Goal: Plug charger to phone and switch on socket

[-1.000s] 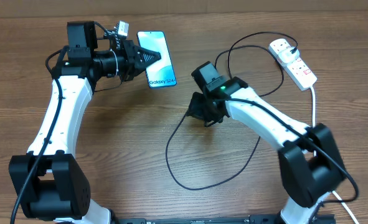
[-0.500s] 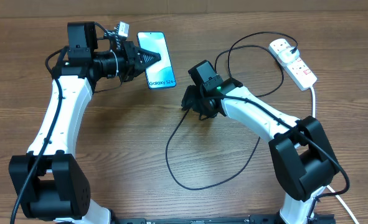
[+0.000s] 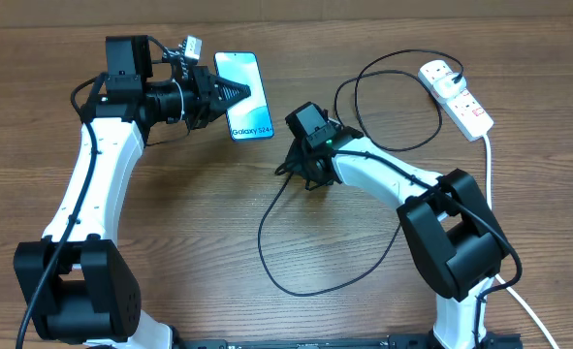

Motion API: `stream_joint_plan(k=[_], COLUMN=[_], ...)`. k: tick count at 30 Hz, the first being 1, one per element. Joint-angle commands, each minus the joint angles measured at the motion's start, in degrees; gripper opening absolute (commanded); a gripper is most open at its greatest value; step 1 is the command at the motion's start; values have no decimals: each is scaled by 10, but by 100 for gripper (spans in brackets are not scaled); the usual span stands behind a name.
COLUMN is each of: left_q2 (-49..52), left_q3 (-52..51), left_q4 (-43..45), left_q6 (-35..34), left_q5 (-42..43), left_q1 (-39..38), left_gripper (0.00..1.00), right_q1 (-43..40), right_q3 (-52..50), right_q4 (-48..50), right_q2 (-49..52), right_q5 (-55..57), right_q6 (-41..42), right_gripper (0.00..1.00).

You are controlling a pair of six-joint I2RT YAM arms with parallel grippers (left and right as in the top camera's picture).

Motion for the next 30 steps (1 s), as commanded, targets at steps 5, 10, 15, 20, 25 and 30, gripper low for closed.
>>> stream_joint_plan(k=[5, 10, 15, 20, 25, 30], left_q2=[-5, -5, -5, -5, -5, -5], left_q3=[6, 6, 6, 6, 6, 6], left_q4=[3, 3, 3, 3, 3, 3], left_q6=[13, 13, 13, 13, 13, -12], left_q5=[14, 14, 11, 11, 12, 3], left_q1=[0, 0, 0, 0, 0, 18], left_gripper=[4, 4, 4, 4, 4, 4], right_q1=[6, 11, 58, 79, 78, 80], right_q3=[2, 16, 43, 45, 45, 45], right_q4=[-30, -36, -37, -36, -23, -23], right_q2=[9, 9, 9, 9, 9, 11], right_q5=[82, 76, 91, 140, 150, 156], right_q6=[1, 0, -16, -12, -15, -14], right_gripper=[52, 52, 52, 52, 49, 45])
